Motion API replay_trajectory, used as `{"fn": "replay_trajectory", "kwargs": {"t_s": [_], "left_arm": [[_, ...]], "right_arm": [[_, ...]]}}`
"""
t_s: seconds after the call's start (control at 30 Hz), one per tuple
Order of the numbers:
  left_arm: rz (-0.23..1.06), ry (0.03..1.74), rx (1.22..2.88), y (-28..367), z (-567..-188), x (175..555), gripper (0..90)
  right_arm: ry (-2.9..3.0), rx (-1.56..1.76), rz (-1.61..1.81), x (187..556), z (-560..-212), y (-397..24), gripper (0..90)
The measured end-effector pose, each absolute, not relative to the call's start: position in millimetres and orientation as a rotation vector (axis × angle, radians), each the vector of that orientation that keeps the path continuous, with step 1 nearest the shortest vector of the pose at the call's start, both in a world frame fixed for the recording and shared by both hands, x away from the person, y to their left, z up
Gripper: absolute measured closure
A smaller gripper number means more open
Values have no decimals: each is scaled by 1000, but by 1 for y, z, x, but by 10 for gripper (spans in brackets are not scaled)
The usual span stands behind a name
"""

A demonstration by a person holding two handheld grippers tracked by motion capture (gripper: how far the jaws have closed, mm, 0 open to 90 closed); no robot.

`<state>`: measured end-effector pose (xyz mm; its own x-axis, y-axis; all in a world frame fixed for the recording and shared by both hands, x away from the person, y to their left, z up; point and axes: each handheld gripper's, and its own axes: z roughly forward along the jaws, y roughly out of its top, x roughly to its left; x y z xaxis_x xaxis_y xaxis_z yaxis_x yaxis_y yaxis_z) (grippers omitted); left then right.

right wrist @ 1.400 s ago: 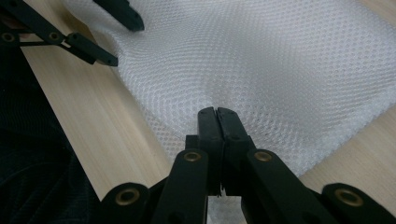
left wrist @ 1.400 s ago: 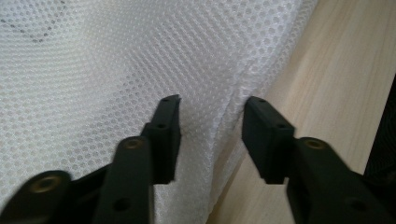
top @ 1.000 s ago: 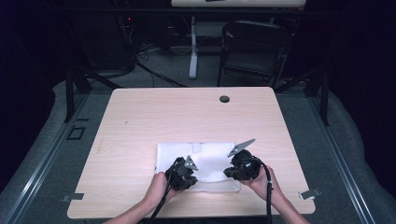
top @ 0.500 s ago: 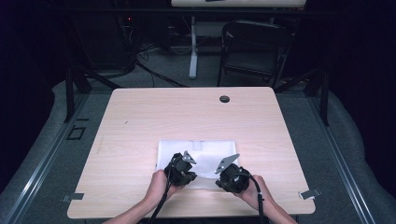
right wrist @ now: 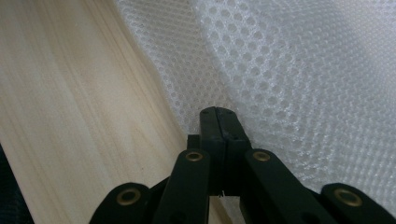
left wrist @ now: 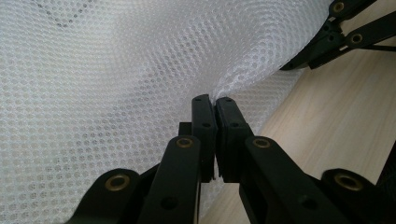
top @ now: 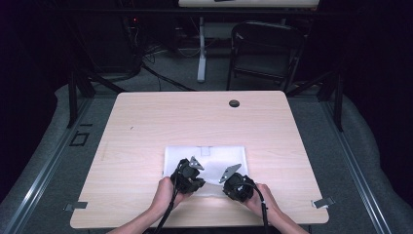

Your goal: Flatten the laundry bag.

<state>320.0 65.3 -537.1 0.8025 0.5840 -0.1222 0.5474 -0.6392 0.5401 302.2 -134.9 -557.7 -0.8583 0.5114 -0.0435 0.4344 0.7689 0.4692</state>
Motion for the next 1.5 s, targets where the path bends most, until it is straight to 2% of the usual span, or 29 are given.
{"fn": "replay_trajectory", "kwargs": {"t_s": [0.73,1.5], "left_arm": [[92,897,2343,76,-519,335,882],[180,934,2274,88,-486,345,884]], "right_arm": [[2845,714,676,302,-557,-140,900],[2897,671,615,294,-554,-151,900]]}}
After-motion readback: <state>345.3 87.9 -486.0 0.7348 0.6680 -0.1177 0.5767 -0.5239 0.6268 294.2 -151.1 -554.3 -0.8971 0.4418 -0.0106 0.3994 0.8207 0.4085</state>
